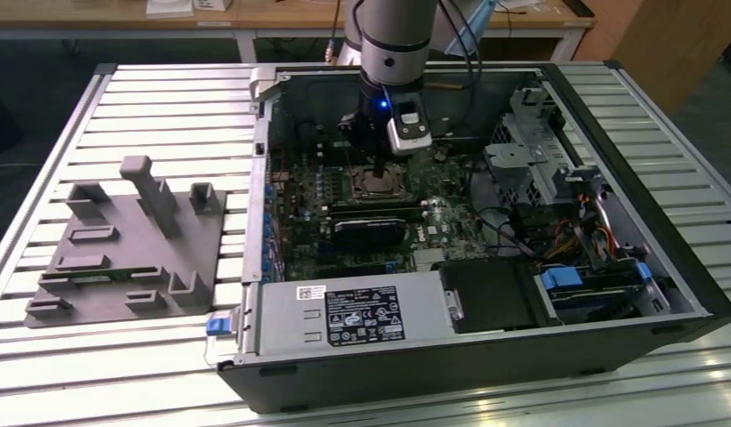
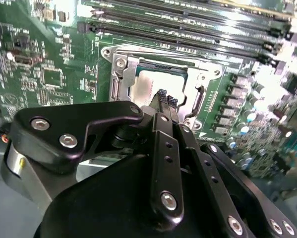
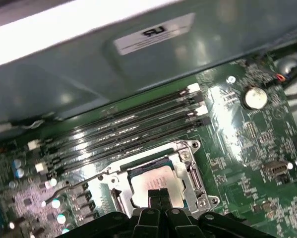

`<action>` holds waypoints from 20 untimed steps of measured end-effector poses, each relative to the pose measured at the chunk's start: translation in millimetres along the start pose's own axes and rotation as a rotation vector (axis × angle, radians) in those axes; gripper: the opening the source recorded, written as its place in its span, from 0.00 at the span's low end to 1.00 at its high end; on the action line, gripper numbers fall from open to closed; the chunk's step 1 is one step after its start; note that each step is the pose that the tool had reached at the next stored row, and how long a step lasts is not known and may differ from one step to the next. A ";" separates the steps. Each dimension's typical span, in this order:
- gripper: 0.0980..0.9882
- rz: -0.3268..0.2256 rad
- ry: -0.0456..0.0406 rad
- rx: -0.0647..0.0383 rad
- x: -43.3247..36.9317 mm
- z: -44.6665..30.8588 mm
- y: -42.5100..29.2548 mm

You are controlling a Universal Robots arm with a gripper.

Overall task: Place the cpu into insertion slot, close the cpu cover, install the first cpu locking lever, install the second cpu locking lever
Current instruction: 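Close the cpu cover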

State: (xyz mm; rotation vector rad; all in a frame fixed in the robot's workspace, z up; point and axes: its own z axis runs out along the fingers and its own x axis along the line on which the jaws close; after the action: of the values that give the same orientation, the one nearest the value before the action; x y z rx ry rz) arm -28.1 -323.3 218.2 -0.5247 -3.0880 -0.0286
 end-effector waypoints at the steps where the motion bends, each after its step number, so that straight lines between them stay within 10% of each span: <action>1: 0.01 -0.018 0.0000 0.001 0.0 0.1 0.0; 17: 0.01 -0.258 -0.0012 0.018 0.4 1.8 -0.2; 20: 0.01 -0.263 -0.0212 0.013 2.6 2.6 -1.1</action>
State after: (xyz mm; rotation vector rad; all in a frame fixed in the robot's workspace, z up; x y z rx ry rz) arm -30.9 -323.4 215.6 -0.1160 -3.1514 -0.0045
